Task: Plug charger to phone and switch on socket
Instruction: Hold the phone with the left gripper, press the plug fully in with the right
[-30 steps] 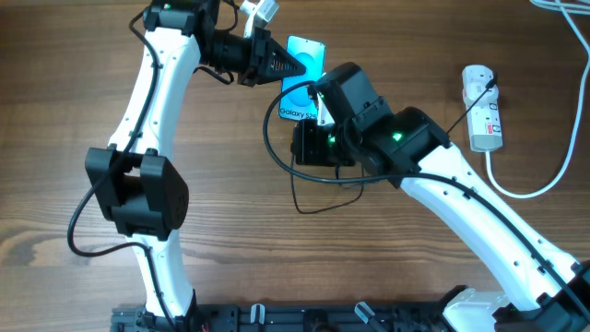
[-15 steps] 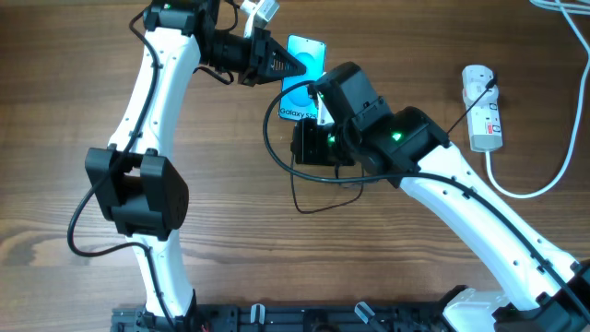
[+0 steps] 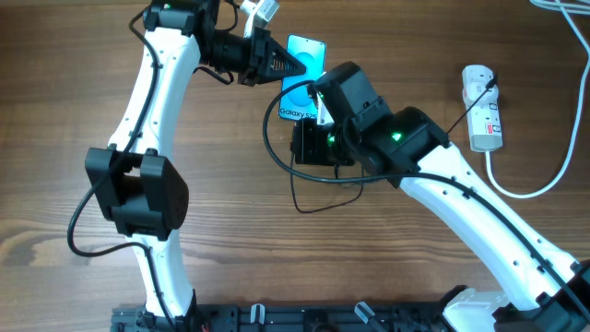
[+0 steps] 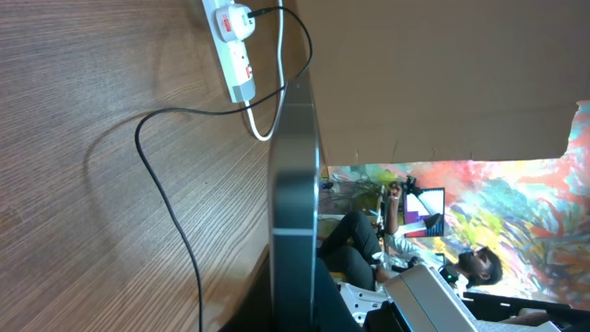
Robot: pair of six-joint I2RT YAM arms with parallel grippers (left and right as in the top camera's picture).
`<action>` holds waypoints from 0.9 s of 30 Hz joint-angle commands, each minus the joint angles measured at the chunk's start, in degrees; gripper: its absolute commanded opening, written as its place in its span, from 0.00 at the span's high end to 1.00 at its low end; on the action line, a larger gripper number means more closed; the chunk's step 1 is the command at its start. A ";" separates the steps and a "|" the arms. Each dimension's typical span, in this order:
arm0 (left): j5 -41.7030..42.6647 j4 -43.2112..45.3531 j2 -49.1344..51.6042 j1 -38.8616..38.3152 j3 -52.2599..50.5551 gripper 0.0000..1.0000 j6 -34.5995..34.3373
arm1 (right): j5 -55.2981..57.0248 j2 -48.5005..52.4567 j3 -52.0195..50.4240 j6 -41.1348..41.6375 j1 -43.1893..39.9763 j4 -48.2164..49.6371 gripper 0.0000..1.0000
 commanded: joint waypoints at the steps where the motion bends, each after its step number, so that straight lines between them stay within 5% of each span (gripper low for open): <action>1: 1.60 -0.15 -2.12 0.07 0.11 0.96 1.53 | 0.70 0.98 0.13 0.04 -0.31 0.52 0.96; 27: 0.94 -0.17 -2.12 0.04 0.11 0.96 1.51 | 0.26 0.98 0.13 -0.04 -0.31 1.36 0.96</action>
